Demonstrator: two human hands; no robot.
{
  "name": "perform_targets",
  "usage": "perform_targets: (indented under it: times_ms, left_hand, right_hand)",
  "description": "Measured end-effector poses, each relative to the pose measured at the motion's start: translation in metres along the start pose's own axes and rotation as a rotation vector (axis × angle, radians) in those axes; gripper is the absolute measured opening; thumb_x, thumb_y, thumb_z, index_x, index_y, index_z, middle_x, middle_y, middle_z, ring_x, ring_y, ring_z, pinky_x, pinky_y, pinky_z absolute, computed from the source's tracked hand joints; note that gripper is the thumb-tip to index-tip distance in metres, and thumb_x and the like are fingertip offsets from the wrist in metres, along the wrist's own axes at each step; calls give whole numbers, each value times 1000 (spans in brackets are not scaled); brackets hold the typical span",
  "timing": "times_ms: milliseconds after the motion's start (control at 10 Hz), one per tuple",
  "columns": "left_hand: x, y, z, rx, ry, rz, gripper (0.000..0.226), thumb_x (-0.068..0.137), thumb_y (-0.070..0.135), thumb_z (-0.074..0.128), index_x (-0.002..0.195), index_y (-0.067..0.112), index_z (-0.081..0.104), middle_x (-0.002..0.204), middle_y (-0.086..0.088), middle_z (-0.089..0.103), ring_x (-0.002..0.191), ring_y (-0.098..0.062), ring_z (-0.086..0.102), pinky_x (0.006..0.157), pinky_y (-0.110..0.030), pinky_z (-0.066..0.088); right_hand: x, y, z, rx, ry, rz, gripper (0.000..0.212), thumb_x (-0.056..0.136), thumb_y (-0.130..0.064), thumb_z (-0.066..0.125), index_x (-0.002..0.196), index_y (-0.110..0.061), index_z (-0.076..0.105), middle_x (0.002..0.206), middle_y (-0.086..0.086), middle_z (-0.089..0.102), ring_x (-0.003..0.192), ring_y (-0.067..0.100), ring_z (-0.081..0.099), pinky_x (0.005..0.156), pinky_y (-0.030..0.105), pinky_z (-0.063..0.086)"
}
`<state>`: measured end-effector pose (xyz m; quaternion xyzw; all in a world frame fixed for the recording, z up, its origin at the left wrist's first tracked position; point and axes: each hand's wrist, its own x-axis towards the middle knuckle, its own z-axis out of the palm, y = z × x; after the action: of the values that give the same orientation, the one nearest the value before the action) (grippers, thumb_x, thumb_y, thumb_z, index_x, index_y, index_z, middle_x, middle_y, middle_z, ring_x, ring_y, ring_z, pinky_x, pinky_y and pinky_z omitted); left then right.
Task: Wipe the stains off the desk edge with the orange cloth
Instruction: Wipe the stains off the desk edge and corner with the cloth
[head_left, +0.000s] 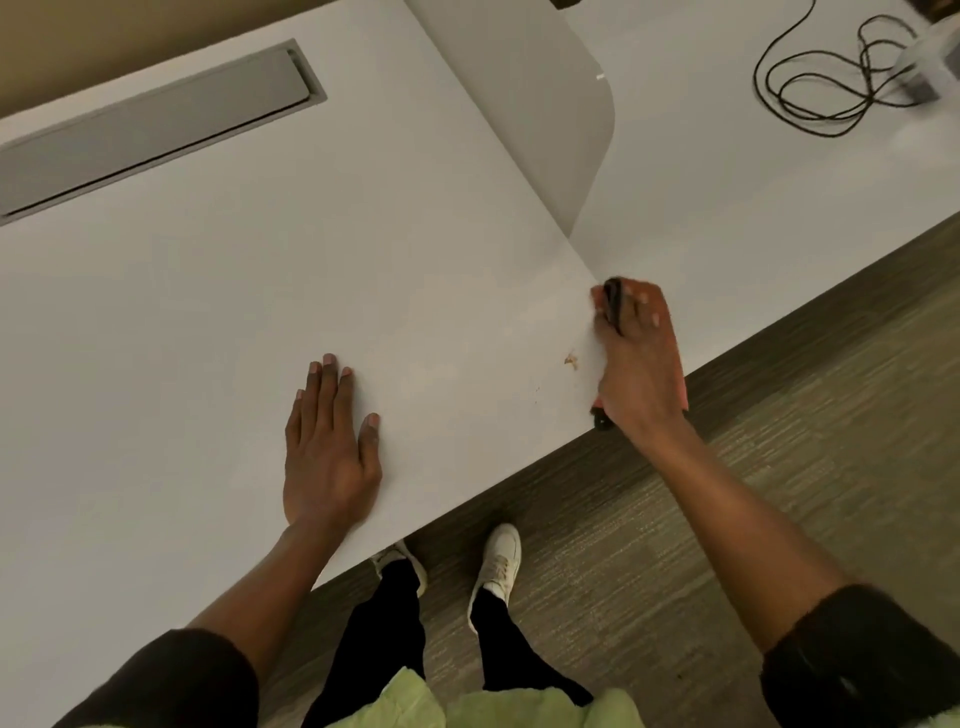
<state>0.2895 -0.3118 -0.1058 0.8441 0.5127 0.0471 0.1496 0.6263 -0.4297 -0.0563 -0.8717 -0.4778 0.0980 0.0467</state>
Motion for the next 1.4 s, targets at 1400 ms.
perform_targets:
  times_ms: [1400]
  left_hand:
    - [-3,4,-2,-30,14,0,68,116,45,27,177,18,17,187,4,3,173,-10,-5,141,-43,8]
  right_hand:
    - [-110,-97,64,87,54,-583,64,92,3,37,152,-12,53,169,20,34,160,38,27,132,54,21]
